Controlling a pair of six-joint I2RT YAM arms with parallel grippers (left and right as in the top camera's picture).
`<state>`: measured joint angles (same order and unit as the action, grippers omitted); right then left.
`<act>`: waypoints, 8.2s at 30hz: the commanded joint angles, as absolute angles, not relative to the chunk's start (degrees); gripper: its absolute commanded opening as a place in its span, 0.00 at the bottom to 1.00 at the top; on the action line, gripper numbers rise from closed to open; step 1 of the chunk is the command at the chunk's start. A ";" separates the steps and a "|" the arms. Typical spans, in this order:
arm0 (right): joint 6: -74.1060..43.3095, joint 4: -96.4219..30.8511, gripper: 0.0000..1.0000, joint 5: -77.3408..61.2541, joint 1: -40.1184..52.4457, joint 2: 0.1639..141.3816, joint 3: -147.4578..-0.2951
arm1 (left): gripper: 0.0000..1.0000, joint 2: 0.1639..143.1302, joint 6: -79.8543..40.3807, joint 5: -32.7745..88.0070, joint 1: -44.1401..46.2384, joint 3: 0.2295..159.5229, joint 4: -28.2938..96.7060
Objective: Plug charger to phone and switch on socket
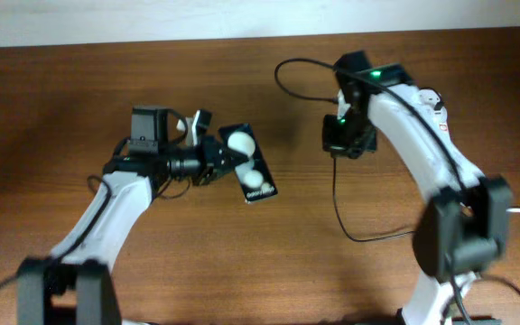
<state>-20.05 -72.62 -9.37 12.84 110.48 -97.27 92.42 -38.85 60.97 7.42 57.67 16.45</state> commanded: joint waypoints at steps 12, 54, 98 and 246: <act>-15.31 -74.50 0.04 -14.39 36.75 86.54 -92.51 | 0.00 100.18 -69.23 74.00 7.33 58.59 -24.86; -22.98 -73.60 0.04 -13.02 36.75 89.54 -92.47 | 0.00 100.18 -81.65 76.53 7.35 58.59 -32.95; -22.98 -60.14 0.13 -9.87 36.64 89.12 -92.58 | 0.00 100.18 -71.20 90.04 10.35 58.52 -44.58; -41.82 -55.07 0.04 -7.33 -23.64 129.54 -107.63 | 0.99 0.40 -6.79 8.10 3.79 81.54 91.02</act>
<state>-42.00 -55.24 -6.83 -23.75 129.08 -106.56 0.69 -7.27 7.51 4.03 81.38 91.09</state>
